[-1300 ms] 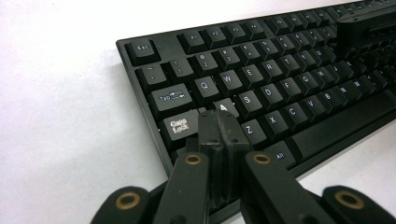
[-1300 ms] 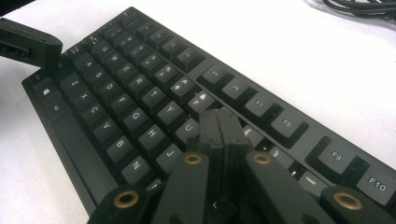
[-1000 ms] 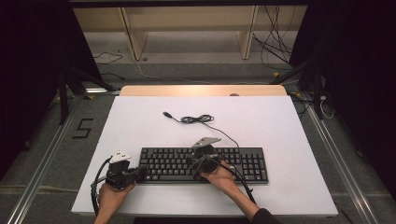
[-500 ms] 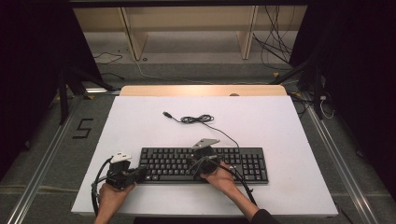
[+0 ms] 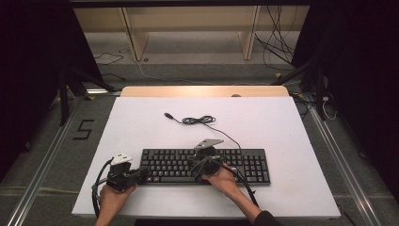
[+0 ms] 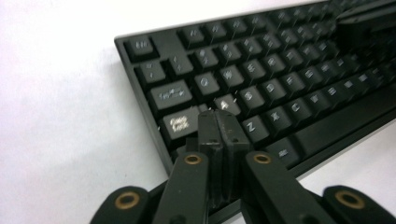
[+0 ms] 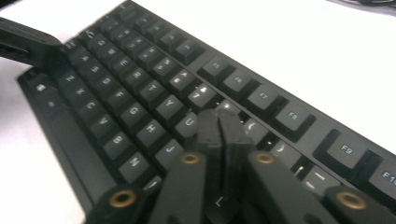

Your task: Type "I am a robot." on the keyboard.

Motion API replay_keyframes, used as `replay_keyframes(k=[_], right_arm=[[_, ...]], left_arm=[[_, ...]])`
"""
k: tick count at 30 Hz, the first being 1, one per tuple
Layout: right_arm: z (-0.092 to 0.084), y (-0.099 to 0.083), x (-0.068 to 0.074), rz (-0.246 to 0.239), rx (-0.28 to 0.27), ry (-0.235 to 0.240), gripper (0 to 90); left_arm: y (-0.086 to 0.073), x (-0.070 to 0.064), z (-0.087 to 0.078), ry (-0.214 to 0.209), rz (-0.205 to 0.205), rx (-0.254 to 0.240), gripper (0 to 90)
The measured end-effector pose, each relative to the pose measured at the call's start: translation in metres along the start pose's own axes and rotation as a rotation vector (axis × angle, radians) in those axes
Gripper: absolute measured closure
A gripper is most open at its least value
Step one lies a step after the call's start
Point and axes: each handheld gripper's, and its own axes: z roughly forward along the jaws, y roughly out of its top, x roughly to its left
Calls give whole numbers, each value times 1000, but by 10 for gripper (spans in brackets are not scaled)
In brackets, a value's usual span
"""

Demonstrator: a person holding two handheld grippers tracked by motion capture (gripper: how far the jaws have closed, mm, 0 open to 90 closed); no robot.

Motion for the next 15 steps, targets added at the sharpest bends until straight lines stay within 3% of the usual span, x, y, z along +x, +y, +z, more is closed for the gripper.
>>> replay_keyframes(k=[6,8,12,15], right_arm=[[-7,3,0,11,-37,28,736],[-9,3,0,9,-46,42,653],[-14,4,2,8,-59,55,535],[-20,5,2,9,-70,74,453]], left_arm=[[1,-1,-6,-17,0,-59,831],[2,-3,-7,-29,5,-74,802],[2,-6,-9,-48,7,-102,706],[3,-8,-10,-55,12,-115,582]])
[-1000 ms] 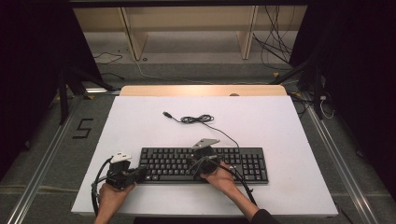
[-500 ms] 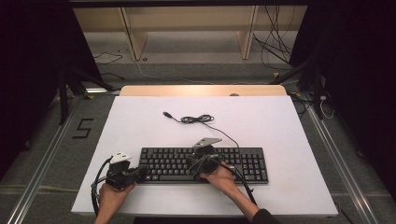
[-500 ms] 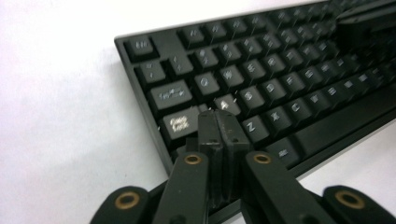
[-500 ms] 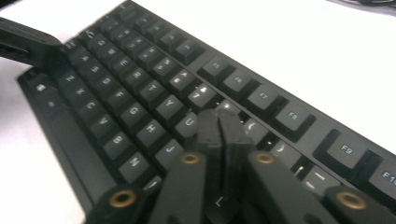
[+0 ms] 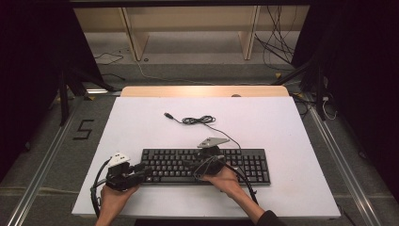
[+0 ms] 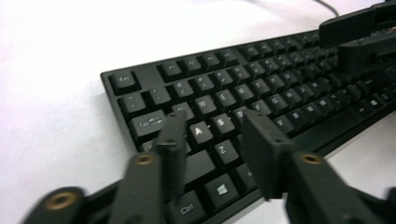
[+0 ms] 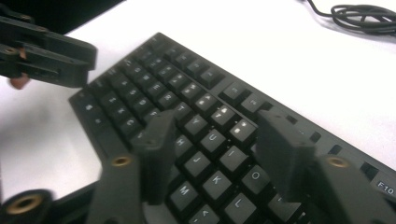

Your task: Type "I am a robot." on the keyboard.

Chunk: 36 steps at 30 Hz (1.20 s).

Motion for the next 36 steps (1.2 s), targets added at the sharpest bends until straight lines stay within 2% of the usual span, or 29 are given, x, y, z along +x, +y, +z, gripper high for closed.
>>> replay_keyframes(k=[1,2,4,12,18,26,36], right_arm=[[-3,0,1,-5,-3,10,411],[-3,0,1,-5,-3,10,411],[-6,0,4,-4,-8,24,370],[-8,-2,12,-29,0,60,344],[-10,-5,17,-45,7,80,528],[-11,-11,24,-92,35,88,745],[-8,-17,28,-109,62,86,879]], left_arm=[[0,-1,0,-4,-2,-12,514],[1,-2,-1,-8,-3,-23,514],[1,-3,-2,-10,0,-44,452],[3,-1,-7,-15,-19,-97,375],[3,0,-8,-23,-38,-121,331],[3,0,-9,-32,-35,-130,301],[3,-1,-9,-42,-29,-137,300]])
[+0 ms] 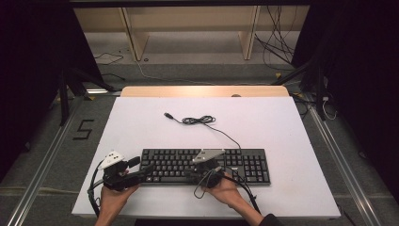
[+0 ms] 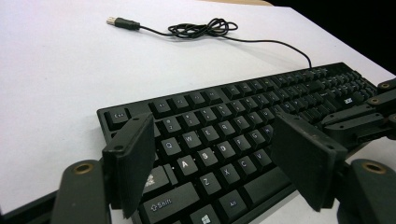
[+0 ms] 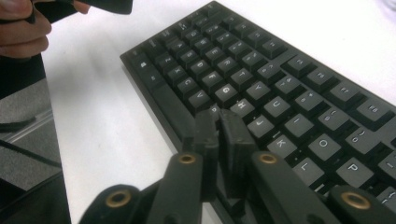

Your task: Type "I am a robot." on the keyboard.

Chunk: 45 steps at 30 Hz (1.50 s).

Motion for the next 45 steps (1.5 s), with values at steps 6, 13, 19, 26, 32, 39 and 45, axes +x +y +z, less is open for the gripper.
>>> replay_keyframes(k=[6,13,19,26,32,39,45], right_arm=[[5,-4,2,-16,25,-7,900],[8,-5,3,-13,36,-10,900],[10,-7,3,-14,43,-14,900],[12,-8,3,-19,54,-14,900],[15,-10,3,-16,58,-12,900],[17,-12,4,-30,64,-24,900],[17,-12,5,-43,64,-30,900]], left_arm=[[0,-1,-1,-5,8,-6,299],[0,-2,-1,-13,14,-14,298],[0,-2,-1,-13,13,-13,297],[0,-2,-1,-16,13,-11,292],[0,-2,-1,-16,14,-13,290],[0,-2,-1,-16,14,-17,288],[0,-2,-1,-13,16,-17,288]])
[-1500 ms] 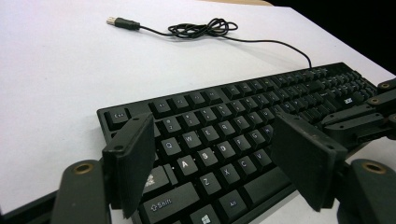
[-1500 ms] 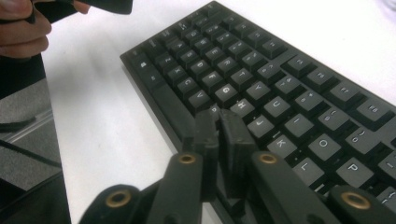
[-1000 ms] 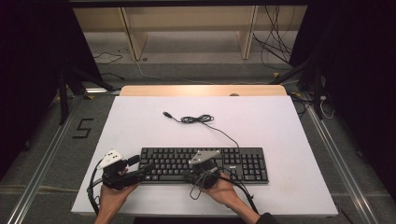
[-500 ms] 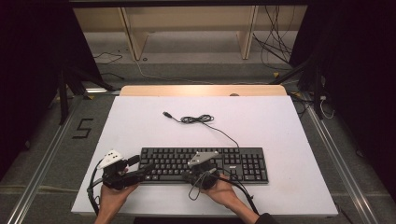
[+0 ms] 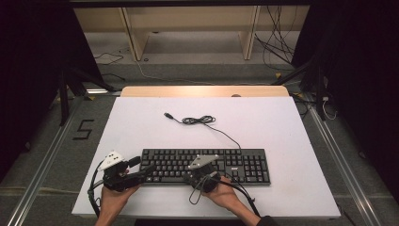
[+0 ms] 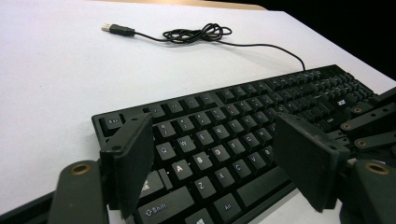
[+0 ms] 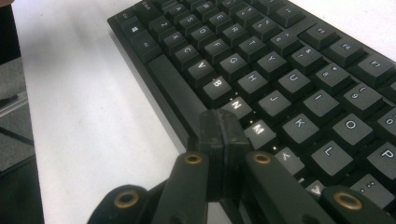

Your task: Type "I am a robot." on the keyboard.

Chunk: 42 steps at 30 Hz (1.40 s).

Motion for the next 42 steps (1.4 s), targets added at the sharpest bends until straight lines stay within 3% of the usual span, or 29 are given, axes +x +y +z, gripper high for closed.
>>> replay_keyframes(k=[4,11,19,21,25,35,42], right_arm=[[-2,1,-1,16,-4,7,883],[-11,4,-6,52,-63,34,835],[-16,4,-7,65,-85,44,653],[-18,4,-8,73,-92,46,615],[-22,4,-9,78,-111,50,555],[-32,4,-12,96,-152,36,435],[-40,3,-13,101,-183,26,376]], left_arm=[[0,0,0,1,1,1,288],[0,0,2,2,-2,1,289],[2,1,5,1,-24,-4,321],[2,2,6,-2,-38,-5,358],[2,2,9,17,-25,24,476],[2,2,22,57,5,133,770],[3,5,30,69,15,181,861]])
